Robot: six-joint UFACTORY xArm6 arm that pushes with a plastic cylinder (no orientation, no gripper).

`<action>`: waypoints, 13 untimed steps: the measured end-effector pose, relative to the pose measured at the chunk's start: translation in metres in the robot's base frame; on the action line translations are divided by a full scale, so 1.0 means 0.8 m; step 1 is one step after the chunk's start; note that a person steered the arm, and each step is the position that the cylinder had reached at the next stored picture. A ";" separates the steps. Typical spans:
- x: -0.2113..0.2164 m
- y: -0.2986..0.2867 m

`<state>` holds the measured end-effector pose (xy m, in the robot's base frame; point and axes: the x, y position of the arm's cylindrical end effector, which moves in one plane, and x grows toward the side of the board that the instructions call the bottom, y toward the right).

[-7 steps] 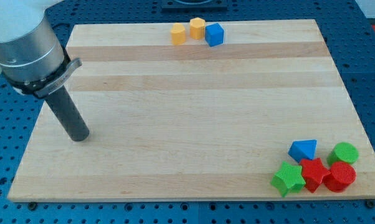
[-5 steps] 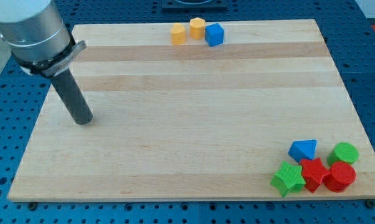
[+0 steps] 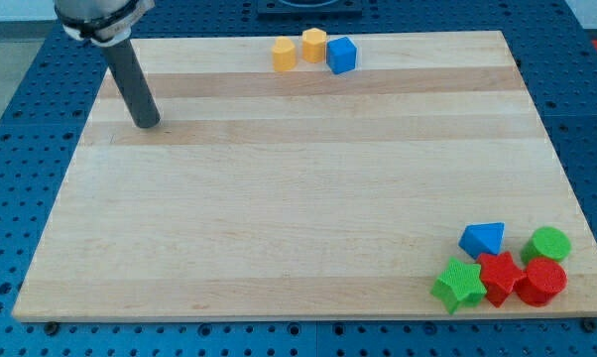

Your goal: Point your arm at the yellow heart

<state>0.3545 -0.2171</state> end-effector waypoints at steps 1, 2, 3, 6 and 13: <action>-0.039 0.000; -0.081 -0.002; -0.118 -0.002; -0.204 0.052; -0.192 0.187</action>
<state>0.2006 -0.0675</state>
